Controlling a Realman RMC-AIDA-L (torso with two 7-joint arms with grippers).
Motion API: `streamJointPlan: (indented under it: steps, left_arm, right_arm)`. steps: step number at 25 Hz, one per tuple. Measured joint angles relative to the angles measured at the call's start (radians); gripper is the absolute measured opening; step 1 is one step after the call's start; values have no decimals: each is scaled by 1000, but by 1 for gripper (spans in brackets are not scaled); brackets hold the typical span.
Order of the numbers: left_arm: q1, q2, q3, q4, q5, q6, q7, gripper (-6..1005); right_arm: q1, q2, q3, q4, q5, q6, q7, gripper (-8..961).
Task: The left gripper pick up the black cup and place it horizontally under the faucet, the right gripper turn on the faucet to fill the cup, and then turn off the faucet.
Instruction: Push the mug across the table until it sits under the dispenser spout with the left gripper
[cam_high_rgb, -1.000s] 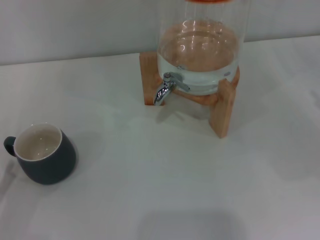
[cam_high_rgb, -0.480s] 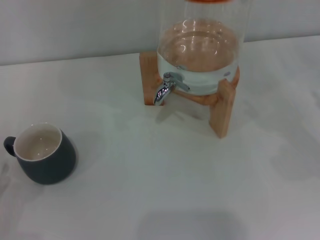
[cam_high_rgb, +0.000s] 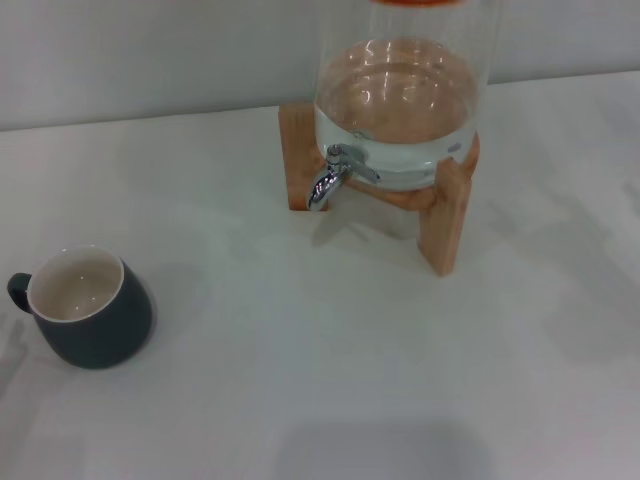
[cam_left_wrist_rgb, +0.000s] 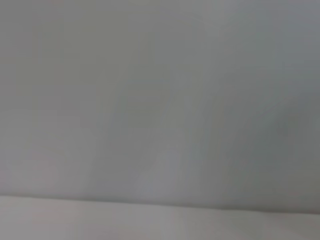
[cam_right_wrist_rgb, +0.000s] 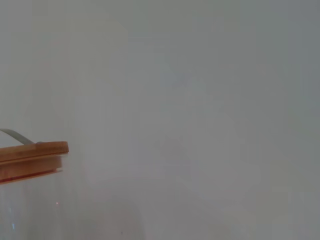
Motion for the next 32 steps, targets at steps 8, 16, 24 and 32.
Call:
streamJointPlan:
  steps: [8,16,24,32]
  left_arm:
    - [-31,1,1,-8,26,54,0,889]
    - [-54,2,2,-13,53,76,-4,890]
    - [-62,2,2,-8,54,97,-8,890]
    - [-74,2,2,-6,54,115,-8,889]
  right_arm:
    - [-3,2,0,0,2,1,0,686]
    - [-3,3,1,0,4,1,0,686]
    - [-3,3,11,0,4,1,0,686]
    - [-3,3,11,0,4,2,0,687]
